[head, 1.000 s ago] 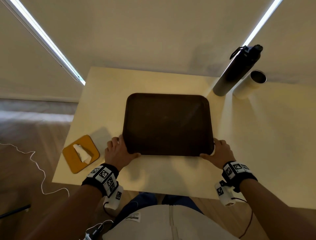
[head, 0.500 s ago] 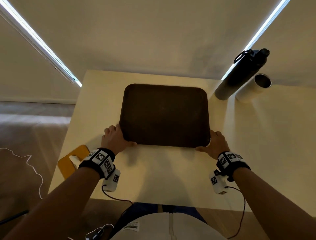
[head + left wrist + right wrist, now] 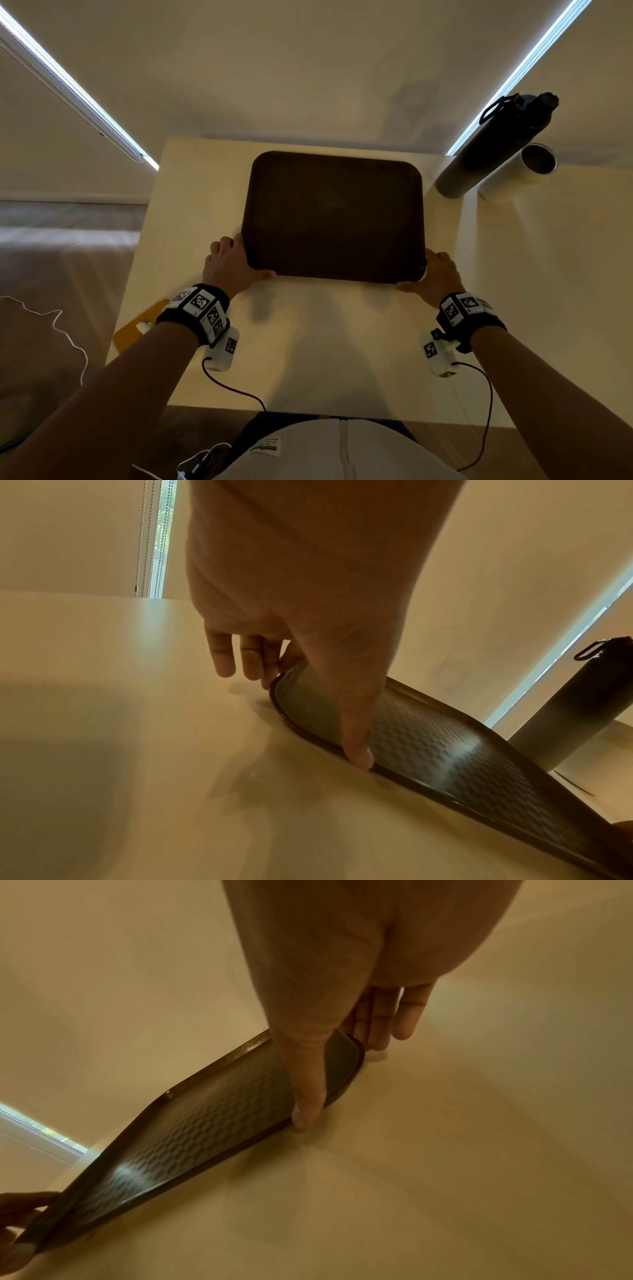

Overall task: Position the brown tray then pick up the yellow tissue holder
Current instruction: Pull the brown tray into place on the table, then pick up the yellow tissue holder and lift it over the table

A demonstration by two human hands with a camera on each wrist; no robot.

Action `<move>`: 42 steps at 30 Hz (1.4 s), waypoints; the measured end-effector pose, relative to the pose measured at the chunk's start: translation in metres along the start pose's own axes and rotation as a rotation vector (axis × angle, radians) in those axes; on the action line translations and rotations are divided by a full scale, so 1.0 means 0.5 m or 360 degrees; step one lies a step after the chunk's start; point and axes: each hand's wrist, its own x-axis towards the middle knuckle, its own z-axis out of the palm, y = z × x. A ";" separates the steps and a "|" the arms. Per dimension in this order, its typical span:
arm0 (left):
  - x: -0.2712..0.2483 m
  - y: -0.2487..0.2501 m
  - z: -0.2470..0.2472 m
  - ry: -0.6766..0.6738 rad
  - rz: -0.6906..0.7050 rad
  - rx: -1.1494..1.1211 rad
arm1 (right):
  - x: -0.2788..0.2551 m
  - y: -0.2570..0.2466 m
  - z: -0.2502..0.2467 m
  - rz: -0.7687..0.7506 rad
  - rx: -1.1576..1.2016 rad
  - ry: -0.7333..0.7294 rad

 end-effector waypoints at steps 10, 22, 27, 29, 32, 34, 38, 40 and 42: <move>-0.009 -0.001 0.004 0.0013 0.0007 -0.0073 | -0.008 -0.001 0.000 -0.0002 0.0104 -0.0016; -0.192 -0.074 -0.032 0.0504 0.0194 -0.0341 | -0.073 -0.064 0.027 -0.0495 -0.0035 0.0208; -0.308 -0.222 -0.034 0.0614 0.0103 -0.0431 | -0.120 -0.191 0.081 -0.0951 0.0012 -0.0026; -0.341 -0.280 -0.031 0.0533 0.0055 -0.0459 | -0.148 -0.248 0.116 -0.1147 -0.0003 -0.0153; -0.362 -0.358 -0.019 0.0321 -0.0028 -0.0480 | -0.195 -0.336 0.171 -0.1327 0.0068 -0.0436; -0.356 -0.392 -0.015 0.0164 -0.0043 -0.0500 | -0.224 -0.395 0.207 -0.1365 0.0112 -0.0608; -0.321 -0.433 -0.015 -0.0099 0.0082 -0.0469 | -0.263 -0.500 0.287 -0.1344 -0.0035 -0.0843; -0.303 -0.453 -0.012 -0.0176 0.0214 -0.0449 | -0.272 -0.537 0.320 -0.1305 -0.0079 -0.0892; -0.288 -0.471 -0.011 -0.0168 0.0373 -0.0460 | -0.278 -0.561 0.341 -0.1267 -0.0069 -0.0902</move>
